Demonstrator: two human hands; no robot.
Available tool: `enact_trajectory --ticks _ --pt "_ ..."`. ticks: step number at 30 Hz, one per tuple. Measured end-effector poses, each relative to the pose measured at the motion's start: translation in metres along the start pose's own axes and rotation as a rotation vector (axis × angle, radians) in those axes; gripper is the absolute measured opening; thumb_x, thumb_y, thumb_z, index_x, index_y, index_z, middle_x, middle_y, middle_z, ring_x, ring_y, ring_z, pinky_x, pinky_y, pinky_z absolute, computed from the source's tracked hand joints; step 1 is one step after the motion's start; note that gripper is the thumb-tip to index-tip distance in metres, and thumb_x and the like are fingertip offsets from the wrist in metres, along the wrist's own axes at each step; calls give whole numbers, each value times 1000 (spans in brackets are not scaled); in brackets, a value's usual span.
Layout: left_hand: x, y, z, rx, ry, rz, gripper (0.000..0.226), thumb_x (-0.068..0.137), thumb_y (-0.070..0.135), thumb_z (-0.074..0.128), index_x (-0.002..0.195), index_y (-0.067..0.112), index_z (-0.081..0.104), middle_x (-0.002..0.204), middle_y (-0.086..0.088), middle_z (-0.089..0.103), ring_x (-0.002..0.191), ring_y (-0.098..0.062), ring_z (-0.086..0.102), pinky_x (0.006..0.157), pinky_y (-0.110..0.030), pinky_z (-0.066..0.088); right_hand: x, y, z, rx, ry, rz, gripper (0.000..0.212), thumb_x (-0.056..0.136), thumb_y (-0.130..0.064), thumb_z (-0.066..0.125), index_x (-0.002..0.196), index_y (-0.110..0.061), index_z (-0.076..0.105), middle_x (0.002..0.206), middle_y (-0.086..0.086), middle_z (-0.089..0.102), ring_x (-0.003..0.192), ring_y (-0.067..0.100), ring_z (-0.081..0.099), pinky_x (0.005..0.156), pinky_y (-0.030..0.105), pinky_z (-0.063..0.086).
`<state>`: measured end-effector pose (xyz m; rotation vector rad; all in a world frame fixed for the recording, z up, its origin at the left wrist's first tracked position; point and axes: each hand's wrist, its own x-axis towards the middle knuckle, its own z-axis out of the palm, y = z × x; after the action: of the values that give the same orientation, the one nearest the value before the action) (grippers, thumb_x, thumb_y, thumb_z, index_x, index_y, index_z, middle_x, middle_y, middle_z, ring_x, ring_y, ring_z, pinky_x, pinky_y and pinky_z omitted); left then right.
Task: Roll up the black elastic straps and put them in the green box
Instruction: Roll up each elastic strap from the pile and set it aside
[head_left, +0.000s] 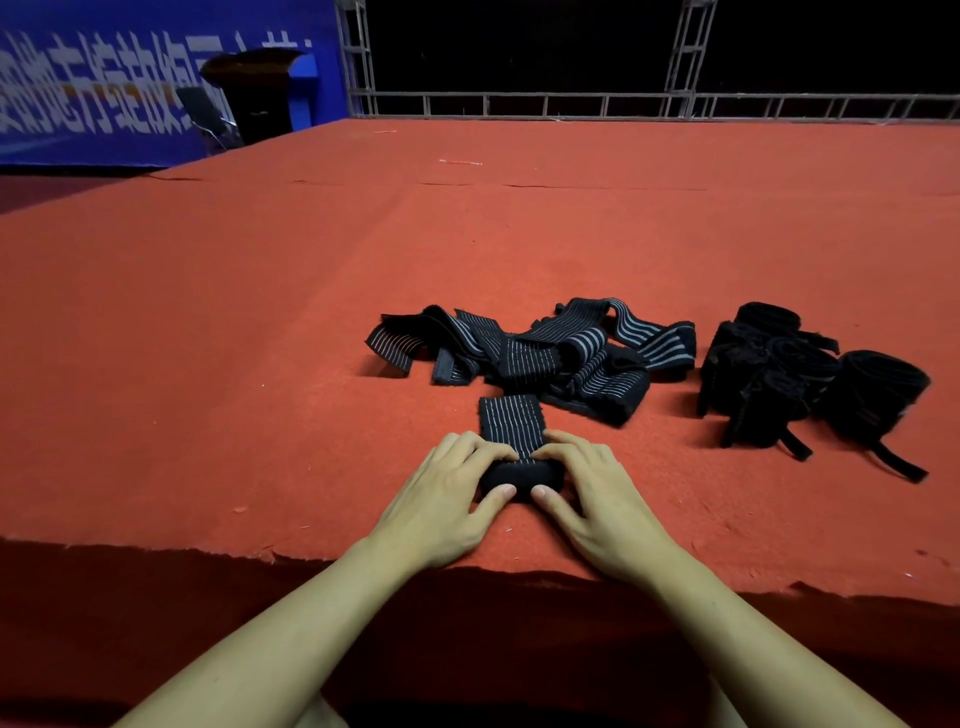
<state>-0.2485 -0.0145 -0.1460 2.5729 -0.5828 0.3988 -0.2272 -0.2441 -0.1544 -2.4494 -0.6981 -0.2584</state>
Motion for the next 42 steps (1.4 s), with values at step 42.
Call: enact_trajectory --ticks 42 --pt "3 -4 2 -33 -55 -47 52 99 58 47 146 38 48 125 17 44 119 -7 42 111 -33 38 0 -1 -3 79 51 -39 40 92 -38 70 130 -35 57 123 -19 56 109 7 48 101 32 43"
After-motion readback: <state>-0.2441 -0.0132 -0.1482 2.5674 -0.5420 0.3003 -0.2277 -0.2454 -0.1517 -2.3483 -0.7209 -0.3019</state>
